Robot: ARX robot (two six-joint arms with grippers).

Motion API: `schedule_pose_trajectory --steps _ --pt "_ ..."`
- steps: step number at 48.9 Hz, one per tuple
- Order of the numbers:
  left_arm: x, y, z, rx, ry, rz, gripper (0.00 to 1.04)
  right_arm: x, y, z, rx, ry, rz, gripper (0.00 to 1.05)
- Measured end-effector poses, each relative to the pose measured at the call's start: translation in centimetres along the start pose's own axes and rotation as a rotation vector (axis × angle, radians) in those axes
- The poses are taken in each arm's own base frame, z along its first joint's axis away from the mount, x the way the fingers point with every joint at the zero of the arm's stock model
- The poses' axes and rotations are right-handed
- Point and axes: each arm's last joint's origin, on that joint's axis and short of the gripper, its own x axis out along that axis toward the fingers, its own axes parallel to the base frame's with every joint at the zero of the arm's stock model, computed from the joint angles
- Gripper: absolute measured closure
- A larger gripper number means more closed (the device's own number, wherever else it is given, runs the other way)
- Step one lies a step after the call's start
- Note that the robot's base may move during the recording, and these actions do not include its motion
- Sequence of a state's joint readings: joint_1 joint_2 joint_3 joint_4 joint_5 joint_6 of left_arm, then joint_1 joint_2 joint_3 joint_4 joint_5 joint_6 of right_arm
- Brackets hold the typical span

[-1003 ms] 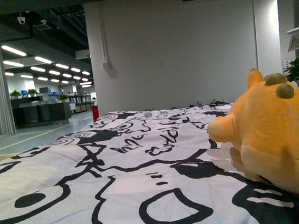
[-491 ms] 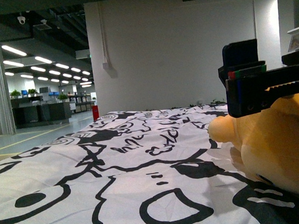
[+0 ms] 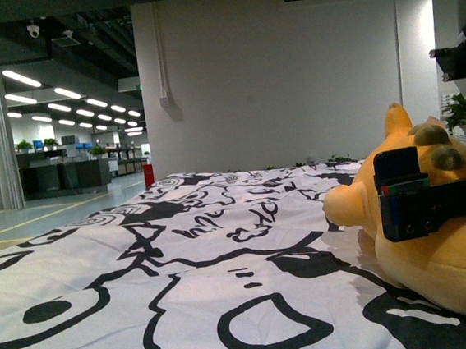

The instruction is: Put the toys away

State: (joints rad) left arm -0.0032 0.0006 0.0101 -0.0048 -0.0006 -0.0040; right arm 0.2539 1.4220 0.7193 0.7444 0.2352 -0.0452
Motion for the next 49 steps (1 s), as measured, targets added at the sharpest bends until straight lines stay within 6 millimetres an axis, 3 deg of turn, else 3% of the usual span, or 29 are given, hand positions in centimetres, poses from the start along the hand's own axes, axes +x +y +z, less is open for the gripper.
schedule_pose_trajectory --steps 22,34,42,49 --pt "0.0 0.0 0.0 0.000 0.000 0.000 0.06 -0.4 0.9 -1.1 -0.019 0.088 0.044 0.07" --pt "0.0 0.0 0.0 0.000 0.000 0.000 0.06 -1.9 0.8 -0.1 0.019 0.087 0.097 0.49" --pt "0.0 0.0 0.0 0.000 0.000 0.000 0.06 -4.7 -0.3 2.1 0.105 0.050 0.189 0.78" --pt "0.0 0.0 0.0 0.000 0.000 0.000 0.06 -6.9 -1.8 3.3 0.160 0.020 0.230 0.92"
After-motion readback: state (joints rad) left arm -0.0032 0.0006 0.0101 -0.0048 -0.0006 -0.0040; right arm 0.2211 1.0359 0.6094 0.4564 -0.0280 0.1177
